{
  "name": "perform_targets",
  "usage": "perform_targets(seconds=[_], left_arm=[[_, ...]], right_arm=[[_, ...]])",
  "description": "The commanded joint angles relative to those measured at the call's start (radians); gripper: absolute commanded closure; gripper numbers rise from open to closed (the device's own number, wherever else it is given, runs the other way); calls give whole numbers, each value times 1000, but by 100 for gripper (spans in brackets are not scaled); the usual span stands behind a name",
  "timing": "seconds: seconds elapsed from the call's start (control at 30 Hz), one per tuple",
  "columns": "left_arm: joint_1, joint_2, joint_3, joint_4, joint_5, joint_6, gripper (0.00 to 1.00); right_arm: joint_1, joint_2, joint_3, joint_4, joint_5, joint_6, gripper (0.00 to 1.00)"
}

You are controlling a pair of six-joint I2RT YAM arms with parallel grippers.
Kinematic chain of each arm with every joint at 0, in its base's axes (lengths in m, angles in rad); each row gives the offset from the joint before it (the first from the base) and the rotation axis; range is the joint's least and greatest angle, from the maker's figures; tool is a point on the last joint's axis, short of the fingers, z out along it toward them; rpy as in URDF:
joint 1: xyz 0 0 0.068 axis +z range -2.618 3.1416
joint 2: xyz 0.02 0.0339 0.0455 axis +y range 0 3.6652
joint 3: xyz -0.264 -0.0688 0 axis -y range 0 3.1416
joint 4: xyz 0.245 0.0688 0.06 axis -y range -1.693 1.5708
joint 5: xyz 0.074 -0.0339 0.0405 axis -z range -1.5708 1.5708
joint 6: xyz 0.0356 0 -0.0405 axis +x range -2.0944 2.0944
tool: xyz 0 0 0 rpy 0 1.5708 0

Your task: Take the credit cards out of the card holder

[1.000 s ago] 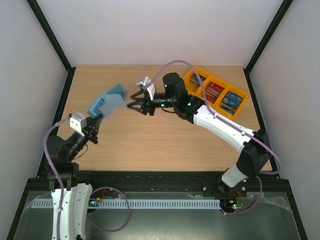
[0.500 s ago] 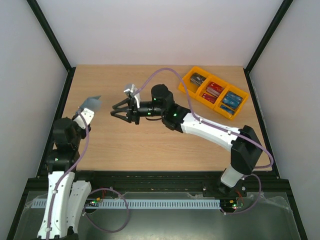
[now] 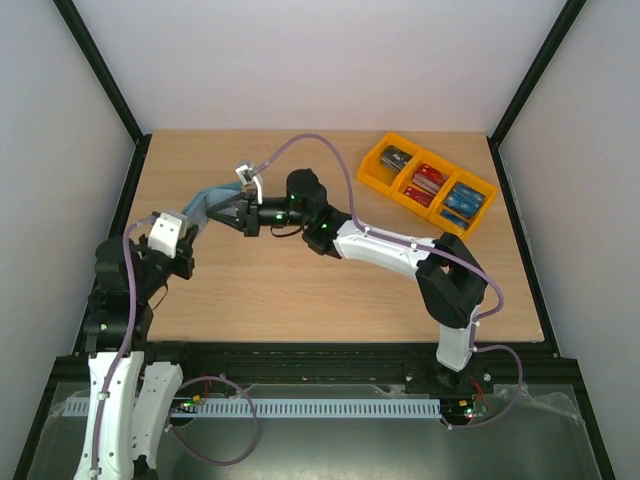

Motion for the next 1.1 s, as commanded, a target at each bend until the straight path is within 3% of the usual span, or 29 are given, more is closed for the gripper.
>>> perform_targets(seconds=[0.0,0.13,0.33,0.43,0.5,0.67,0.83,1.07], left_arm=[[5,-14,13,31,172,-133,98],[5,-40,8,51,251,-139,98],[6,-144,-34,215,675,-234,98],[6,-157,-71,337,772,-316,98],[8,-154,-84,376,794,-349,98],[27,-141,-69,374,789,-352,98],[41,-140,-66,377,810,-360,98],[50,-168,-70,310,828,-255,98]], right_arm=[[0,-18,96,-186,175,-121,98],[-2,-69,101,-347,277,-280,98],[-44,-199,42,-405,-100,-426,95],[-47,-266,31,-508,-116,-526,95],[-46,-296,28,-584,-129,-603,93],[-45,-342,25,-827,-177,-801,77],[-47,-387,54,-1056,-214,-1004,72],[-47,-391,70,-1035,-172,-1031,70]])
